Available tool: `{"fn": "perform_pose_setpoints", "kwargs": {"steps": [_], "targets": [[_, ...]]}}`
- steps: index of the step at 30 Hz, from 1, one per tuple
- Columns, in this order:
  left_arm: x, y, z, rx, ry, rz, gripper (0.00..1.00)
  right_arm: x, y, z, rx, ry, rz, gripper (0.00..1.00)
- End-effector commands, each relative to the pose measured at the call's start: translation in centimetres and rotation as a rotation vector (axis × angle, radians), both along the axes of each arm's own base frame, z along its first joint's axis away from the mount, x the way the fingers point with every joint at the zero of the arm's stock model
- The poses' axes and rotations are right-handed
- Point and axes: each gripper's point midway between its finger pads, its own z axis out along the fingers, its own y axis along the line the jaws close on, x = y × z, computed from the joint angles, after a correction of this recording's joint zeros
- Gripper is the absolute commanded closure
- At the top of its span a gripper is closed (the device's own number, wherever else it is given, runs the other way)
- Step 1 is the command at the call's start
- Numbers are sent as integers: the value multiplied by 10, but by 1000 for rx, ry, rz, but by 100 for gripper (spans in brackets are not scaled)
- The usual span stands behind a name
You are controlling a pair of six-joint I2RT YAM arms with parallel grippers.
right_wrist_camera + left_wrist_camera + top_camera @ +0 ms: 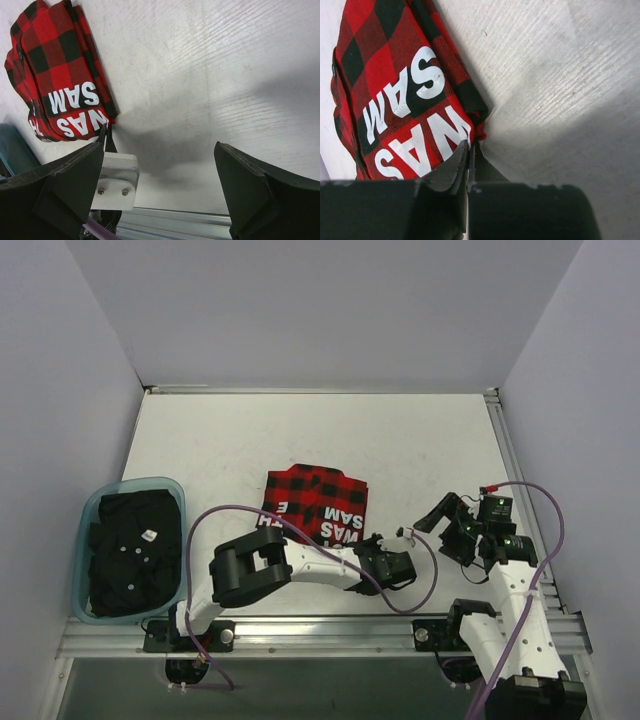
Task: Fold and stack the long sleeve shirts
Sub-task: Fold the shirt
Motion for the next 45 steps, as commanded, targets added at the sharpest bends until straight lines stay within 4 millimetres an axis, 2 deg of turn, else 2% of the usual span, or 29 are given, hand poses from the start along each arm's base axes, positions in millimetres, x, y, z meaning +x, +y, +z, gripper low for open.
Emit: {"fn": "perform_pose_setpoints", "kwargs": {"steps": [1,7,11,12,18,22,28,36,45], "targets": [[0,-2,17,-95,19,30,100,4,4,-2,27,11,16,1],[-2,-5,50,-286,97,66,100,21,23,-14,156,25,35,0],[-6,-6,68,-379,131,67,100,36,46,-24,218,11,43,0],[-7,-7,73,-402,140,66,100,43,62,-24,243,-3,69,0],[-7,-6,77,-475,191,96,100,62,100,-47,368,28,71,0],[-6,-7,79,-502,207,105,100,69,126,-56,430,46,94,0],[-4,-3,77,-528,231,127,100,80,142,-63,541,28,70,0],[0,-7,86,-578,248,134,100,62,159,-88,459,139,123,0],[1,-15,99,-634,268,126,100,72,180,-92,468,133,150,3]]}}
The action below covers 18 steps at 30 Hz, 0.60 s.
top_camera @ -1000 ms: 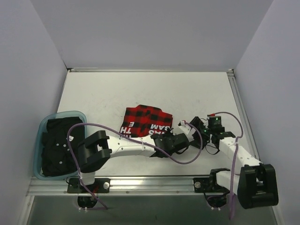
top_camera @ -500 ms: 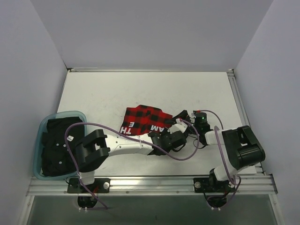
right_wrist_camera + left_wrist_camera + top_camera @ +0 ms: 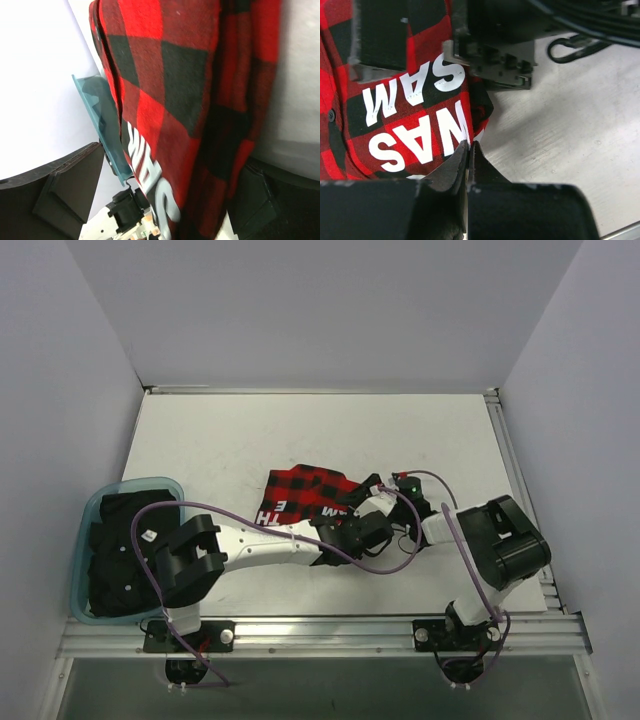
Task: Fold and stack the long sleeve shirts
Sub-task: Fold the shirt
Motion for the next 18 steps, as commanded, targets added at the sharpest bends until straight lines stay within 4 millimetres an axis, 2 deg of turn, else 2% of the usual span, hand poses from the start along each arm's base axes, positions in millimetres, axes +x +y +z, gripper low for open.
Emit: {"fn": "perform_pose_setpoints", "kwargs": {"steps": [1,8,14,17,18], "targets": [[4,-21,39,-150,-21,3,100,-9,-7,-41,-107,105,-22,3],[3,-27,41,-173,-7,8,100,-4,5,-44,-90,104,-2,16],[-3,-43,43,-226,41,-16,100,-3,17,-42,-59,62,39,29],[-6,-44,47,-251,57,-23,100,-4,15,-43,-59,50,40,46],[-8,-43,52,-268,59,-22,100,-3,13,-44,-62,47,39,59]]}}
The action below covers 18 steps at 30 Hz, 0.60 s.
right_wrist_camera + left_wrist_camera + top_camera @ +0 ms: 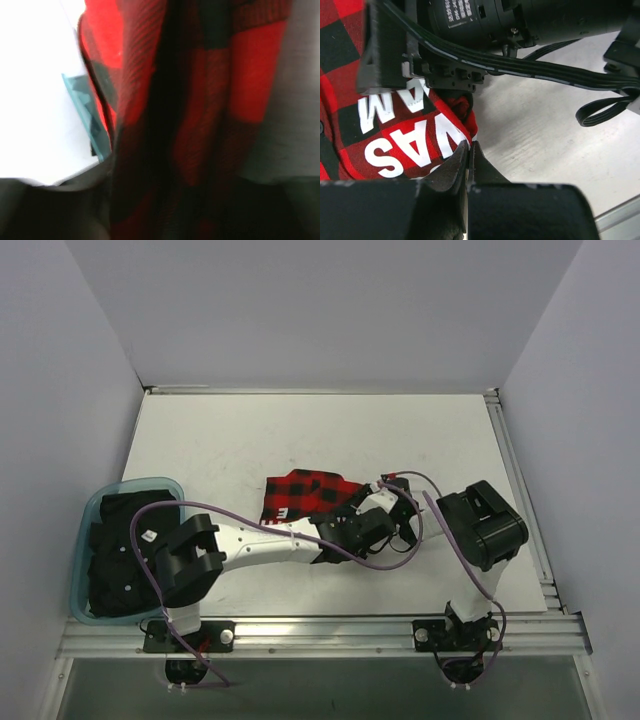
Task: Fold and stack the long sleeve shirts
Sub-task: Fold the shirt
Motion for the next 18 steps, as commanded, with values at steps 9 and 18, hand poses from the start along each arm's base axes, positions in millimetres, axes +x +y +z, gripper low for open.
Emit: {"fn": "perform_pose_setpoints", "kwargs": {"steps": [9,18], "targets": [[-6,7,93,-310,71,20,37,-10,-48,-17,-243,0,38,100],[56,148,136,-358,60,211,3,-5,-134,30,-630,-51,194,100]]}}
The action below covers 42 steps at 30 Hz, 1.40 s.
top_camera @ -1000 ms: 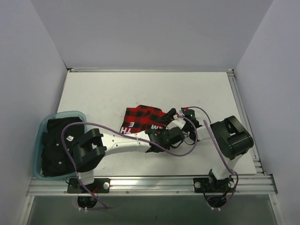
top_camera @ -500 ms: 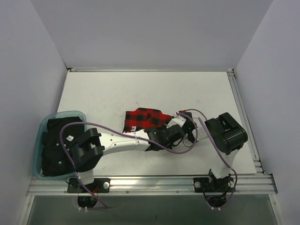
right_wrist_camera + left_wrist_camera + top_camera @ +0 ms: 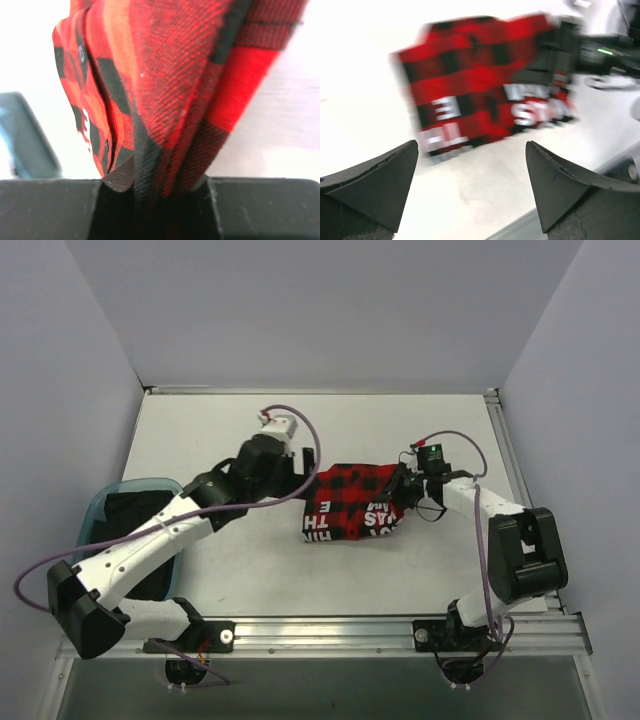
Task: Fold and stack the long sleeve shirts
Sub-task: Fold the shirt
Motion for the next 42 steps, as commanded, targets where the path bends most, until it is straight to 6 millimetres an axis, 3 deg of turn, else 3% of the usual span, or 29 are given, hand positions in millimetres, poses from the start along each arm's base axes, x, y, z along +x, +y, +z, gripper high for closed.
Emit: {"fn": "perform_pose_setpoints", "kwargs": {"steps": [1,2,3,4,5,6,7,8,11,12,15,16,19,23,26,29,34,39,42], "targets": [[8,69,-18,89,45,58,3,-6,-47,42,-265,-45,125,100],[19,95,-15,90,32,122,3,-16,-69,51,-377,-14,111,100],[24,112,-19,116,23,146,3,-10,-88,65,-471,-52,125,100],[27,125,-21,127,18,174,3,6,-98,99,-532,-120,107,100],[32,151,-29,146,24,240,3,-3,-124,115,-664,-82,86,100],[34,162,-32,162,21,261,3,-2,-140,131,-755,-92,100,100],[35,171,-36,170,24,280,3,13,-150,176,-811,-170,57,100],[36,187,-43,185,28,317,3,3,-175,185,-946,-97,50,100],[36,198,-54,191,27,344,2,8,-194,237,-1153,-108,70,100],[34,200,-60,188,25,347,2,10,-210,255,-1288,-103,40,100],[31,200,-67,184,36,339,3,26,-198,262,-1496,-85,152,100],[31,201,-66,184,34,342,3,30,-200,260,-1558,-63,162,100],[31,203,-67,182,34,352,3,47,-192,212,-1663,55,281,100],[29,205,-70,194,38,361,3,66,-157,127,-1753,177,470,100],[30,210,-71,209,35,379,3,68,-122,79,-1791,193,576,100],[31,211,-73,212,39,384,2,63,-83,46,-1794,163,655,100],[31,214,-74,213,45,392,3,50,-36,22,-1832,104,824,100],[32,216,-72,207,39,403,3,31,-9,4,-1813,78,902,100],[32,217,-72,207,38,410,3,20,7,-8,-1800,64,934,94]]}}
